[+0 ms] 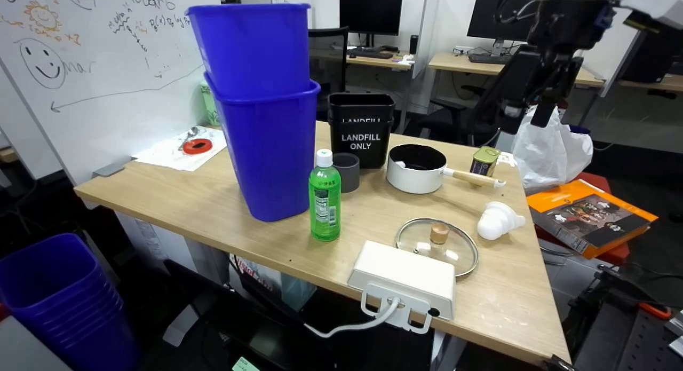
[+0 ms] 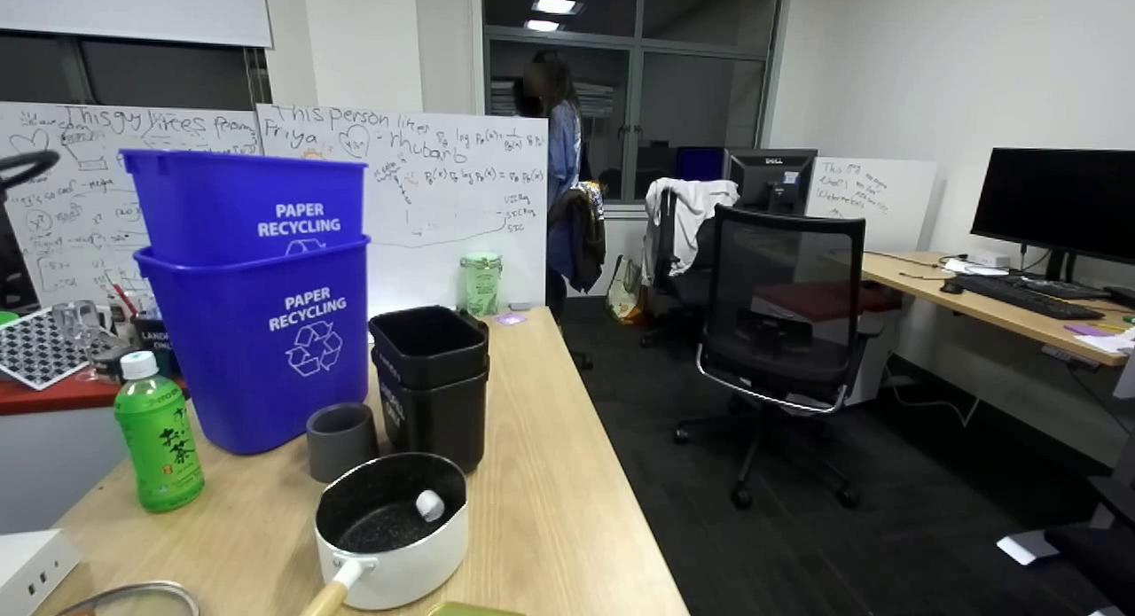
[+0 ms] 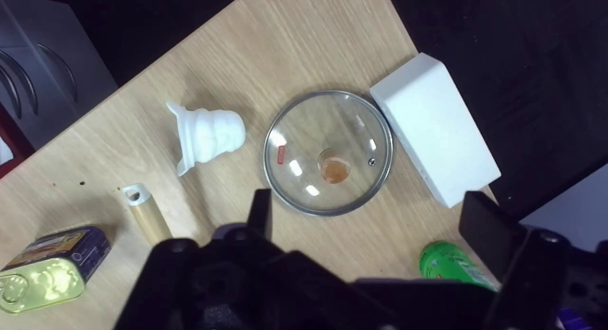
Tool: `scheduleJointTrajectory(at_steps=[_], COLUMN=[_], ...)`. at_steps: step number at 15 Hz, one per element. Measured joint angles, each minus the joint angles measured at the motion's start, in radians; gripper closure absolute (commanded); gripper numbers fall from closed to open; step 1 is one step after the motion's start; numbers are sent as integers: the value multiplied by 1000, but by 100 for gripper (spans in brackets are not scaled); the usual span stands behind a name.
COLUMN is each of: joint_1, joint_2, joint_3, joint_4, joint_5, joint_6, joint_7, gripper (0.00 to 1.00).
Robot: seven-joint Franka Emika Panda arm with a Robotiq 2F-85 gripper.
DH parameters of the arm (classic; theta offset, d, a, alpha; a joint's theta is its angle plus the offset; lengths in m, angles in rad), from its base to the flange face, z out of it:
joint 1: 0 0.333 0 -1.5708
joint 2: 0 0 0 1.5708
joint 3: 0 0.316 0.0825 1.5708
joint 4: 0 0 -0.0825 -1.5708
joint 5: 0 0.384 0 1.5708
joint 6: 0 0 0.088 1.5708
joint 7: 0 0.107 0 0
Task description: Place the lid on the white pot
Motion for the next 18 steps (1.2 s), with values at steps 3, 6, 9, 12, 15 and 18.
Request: scheduleJointTrajectory(at_steps=[3, 6, 9, 12, 15, 18], joint_1=[47, 66, 64, 64, 64, 64], joint_2=[42, 65, 54, 54, 61, 105], joint_3=[29, 37, 35, 34, 39, 47], joint_4=[-44, -58, -57, -57, -61, -75], joint_5=[31, 54, 54, 54, 45, 19], joint_6=[72, 103, 102, 102, 104, 115], joint_7=[0, 0, 0, 0, 0, -1], gripper=[0, 0, 0, 0, 0, 0])
